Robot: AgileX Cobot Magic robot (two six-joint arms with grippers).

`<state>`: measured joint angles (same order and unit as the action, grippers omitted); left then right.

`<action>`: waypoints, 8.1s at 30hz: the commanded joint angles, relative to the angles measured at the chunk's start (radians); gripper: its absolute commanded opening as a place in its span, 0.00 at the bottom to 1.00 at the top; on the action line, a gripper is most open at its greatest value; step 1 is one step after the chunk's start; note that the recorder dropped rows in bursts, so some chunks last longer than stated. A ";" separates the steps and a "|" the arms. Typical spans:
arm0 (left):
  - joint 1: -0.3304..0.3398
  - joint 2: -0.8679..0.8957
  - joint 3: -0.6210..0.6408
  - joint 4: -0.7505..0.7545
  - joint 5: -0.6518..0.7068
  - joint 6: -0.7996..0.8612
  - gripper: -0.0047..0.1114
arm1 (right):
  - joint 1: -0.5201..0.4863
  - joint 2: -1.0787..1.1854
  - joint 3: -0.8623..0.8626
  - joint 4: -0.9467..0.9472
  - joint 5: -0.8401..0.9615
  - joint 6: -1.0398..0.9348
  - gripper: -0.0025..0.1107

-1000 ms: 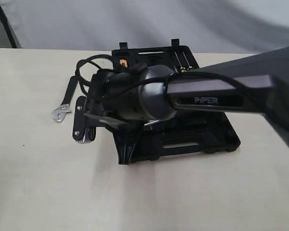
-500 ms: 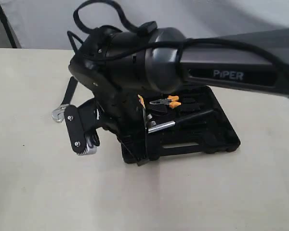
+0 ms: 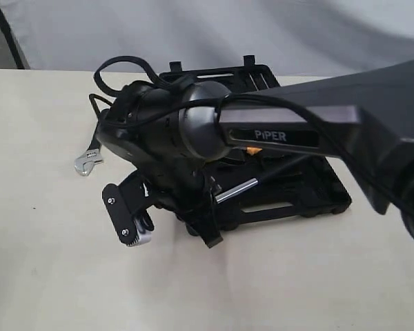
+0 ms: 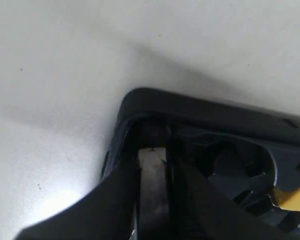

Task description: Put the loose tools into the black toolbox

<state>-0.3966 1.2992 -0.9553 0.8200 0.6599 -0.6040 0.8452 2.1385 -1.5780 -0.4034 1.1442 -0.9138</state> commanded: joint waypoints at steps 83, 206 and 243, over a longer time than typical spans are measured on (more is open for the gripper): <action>0.003 -0.008 0.009 -0.014 -0.017 -0.010 0.05 | -0.248 0.002 -0.195 0.515 -0.018 0.433 0.02; 0.003 -0.008 0.009 -0.014 -0.017 -0.010 0.05 | -0.178 0.668 -1.071 0.614 -0.414 0.815 0.02; 0.003 -0.008 0.009 -0.014 -0.017 -0.010 0.05 | -0.158 0.676 -1.104 0.534 0.004 0.764 0.02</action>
<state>-0.3966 1.2992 -0.9553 0.8200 0.6599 -0.6040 0.6928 2.7885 -2.6860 0.1415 1.0864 -0.1817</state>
